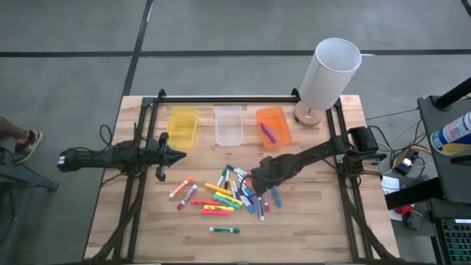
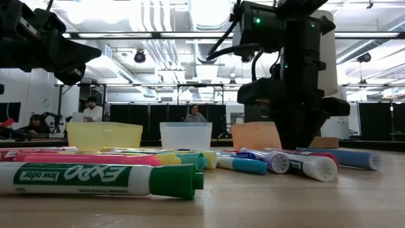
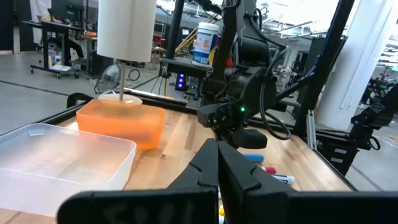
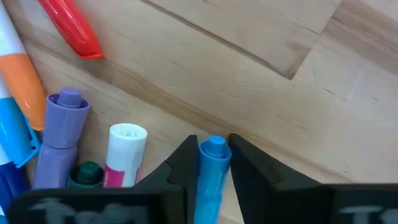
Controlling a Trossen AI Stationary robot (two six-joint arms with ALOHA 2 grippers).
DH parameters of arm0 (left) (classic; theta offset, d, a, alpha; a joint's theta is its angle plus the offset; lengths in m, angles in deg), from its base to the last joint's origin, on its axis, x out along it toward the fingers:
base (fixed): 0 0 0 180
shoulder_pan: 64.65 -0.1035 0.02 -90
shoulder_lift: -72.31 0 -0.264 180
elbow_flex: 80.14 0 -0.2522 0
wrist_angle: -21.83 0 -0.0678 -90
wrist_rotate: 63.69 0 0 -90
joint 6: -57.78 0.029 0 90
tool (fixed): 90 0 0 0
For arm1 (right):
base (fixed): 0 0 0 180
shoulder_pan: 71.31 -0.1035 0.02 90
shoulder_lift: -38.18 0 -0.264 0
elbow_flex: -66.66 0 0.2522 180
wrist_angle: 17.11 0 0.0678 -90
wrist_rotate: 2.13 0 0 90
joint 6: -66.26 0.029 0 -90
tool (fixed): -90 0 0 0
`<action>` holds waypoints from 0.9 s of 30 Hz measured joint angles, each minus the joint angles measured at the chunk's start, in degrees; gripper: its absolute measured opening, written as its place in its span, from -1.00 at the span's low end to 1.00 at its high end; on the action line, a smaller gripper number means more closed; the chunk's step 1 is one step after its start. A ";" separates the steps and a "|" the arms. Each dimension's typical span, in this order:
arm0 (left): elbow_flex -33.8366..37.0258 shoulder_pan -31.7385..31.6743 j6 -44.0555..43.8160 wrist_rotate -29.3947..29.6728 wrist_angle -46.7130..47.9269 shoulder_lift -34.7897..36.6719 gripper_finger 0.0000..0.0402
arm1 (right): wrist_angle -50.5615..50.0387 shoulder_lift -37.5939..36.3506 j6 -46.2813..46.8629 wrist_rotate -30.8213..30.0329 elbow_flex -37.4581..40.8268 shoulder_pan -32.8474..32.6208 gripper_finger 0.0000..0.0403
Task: Pick & Place Markers
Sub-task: Put the large blue highlighter pen into the orange bin
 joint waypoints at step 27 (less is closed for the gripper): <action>0.00 0.01 -0.01 0.00 0.00 -0.19 -1.00 | -15.25 -6.79 -14.34 -9.10 -8.16 8.89 -0.73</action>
